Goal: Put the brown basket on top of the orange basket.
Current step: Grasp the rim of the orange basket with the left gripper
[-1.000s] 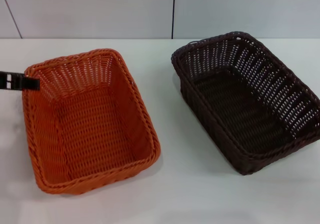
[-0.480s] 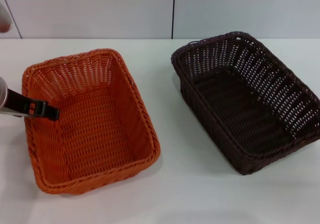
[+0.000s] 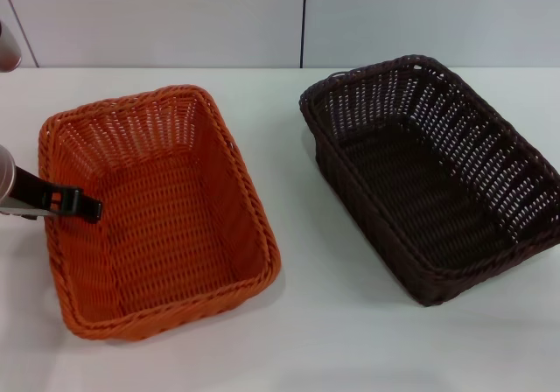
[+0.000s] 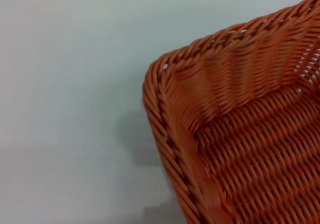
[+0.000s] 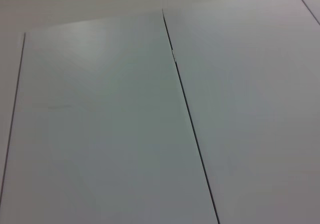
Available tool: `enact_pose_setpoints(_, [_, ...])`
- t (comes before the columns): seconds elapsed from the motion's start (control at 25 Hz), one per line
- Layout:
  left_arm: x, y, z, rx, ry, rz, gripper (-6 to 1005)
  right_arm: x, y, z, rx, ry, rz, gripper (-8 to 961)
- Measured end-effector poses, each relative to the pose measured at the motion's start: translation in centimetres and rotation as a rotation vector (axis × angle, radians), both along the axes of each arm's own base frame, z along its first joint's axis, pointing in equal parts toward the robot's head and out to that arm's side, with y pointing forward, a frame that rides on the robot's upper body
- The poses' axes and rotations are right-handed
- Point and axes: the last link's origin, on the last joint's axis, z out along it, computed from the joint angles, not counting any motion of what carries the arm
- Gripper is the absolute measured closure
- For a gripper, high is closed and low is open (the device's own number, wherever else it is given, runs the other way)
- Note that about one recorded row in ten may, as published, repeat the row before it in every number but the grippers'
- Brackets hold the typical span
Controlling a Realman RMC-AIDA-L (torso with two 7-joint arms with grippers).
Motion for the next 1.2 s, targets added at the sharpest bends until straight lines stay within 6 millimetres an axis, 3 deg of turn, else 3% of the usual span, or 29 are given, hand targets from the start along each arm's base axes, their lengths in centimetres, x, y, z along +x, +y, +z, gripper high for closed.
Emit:
enact_pose_setpoints(0.8, [-1.5,0.8,-2.0,-0.032,-0.011,0.005,216,0.2,0.0,0.2,0.001,-0.005,-0.008,137])
enact_pose_setpoints(1.2, [-0.9,0.9,-1.6,-0.013,-0.013,-0.031,612,0.0,0.0,0.3,0.008,-0.009,0.004,136])
